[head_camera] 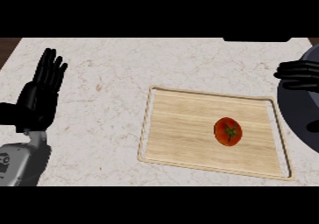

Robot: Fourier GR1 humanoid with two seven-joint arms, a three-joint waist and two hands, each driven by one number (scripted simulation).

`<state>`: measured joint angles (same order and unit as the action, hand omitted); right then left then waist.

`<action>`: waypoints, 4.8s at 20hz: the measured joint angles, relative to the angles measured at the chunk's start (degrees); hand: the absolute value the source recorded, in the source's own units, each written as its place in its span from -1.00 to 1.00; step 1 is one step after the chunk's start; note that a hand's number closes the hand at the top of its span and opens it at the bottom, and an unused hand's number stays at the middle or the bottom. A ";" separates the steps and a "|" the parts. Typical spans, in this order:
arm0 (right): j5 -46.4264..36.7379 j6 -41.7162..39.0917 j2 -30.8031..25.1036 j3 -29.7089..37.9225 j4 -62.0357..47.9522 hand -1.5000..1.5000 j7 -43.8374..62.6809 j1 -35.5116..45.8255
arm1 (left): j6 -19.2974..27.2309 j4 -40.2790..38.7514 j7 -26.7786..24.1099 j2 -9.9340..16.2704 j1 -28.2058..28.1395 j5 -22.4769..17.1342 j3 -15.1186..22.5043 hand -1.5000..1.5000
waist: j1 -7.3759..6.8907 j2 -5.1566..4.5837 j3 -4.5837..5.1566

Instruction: Pick the tomato from the tray and place it in the pot

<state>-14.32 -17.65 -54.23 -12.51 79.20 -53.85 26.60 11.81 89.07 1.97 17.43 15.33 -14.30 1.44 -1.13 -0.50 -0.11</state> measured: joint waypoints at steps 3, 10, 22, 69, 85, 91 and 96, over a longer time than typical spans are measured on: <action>-4.00 1.09 0.23 -2.77 0.62 -1.00 0.05 1.00 | -0.12 -1.95 -0.68 -0.33 0.96 0.45 -0.55 0.00 | 0.32 0.16 0.07; -11.29 1.09 2.72 -6.33 5.67 -1.00 4.87 -0.80 | -1.16 -0.85 -0.03 -0.37 0.04 0.76 -1.81 0.00 | 0.91 0.49 0.11; -22.40 0.26 11.07 -8.69 2.94 -1.00 6.59 -1.76 | -2.26 -0.51 -0.28 -2.33 -0.41 2.70 -2.82 0.00 | 0.90 0.48 0.10; -49.72 13.23 33.03 -5.89 0.40 1.00 -0.80 -6.76 | -4.85 -1.04 1.37 -6.25 1.17 6.90 -6.62 0.00 | 1.48 1.14 0.97; -48.83 12.65 40.18 -1.73 38.18 1.00 26.11 -44.08 | -4.83 1.19 1.31 -4.33 -3.73 6.24 -9.85 0.00 | 6.55 2.06 0.46; -45.61 13.85 44.81 3.32 54.79 1.00 34.74 -53.56 | -5.27 2.36 2.49 -4.35 -2.66 5.96 -9.19 0.00 | 4.86 1.36 0.25; -44.37 13.37 46.47 12.64 55.88 1.00 38.70 -50.90 | -5.71 1.35 1.32 -4.97 -2.07 6.28 -8.50 0.00 | 3.39 0.85 0.17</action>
<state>-58.69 -4.27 -7.76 0.13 135.08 -15.15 -24.30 6.10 90.42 3.29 12.46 13.26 -8.03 -7.06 2.26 0.35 0.06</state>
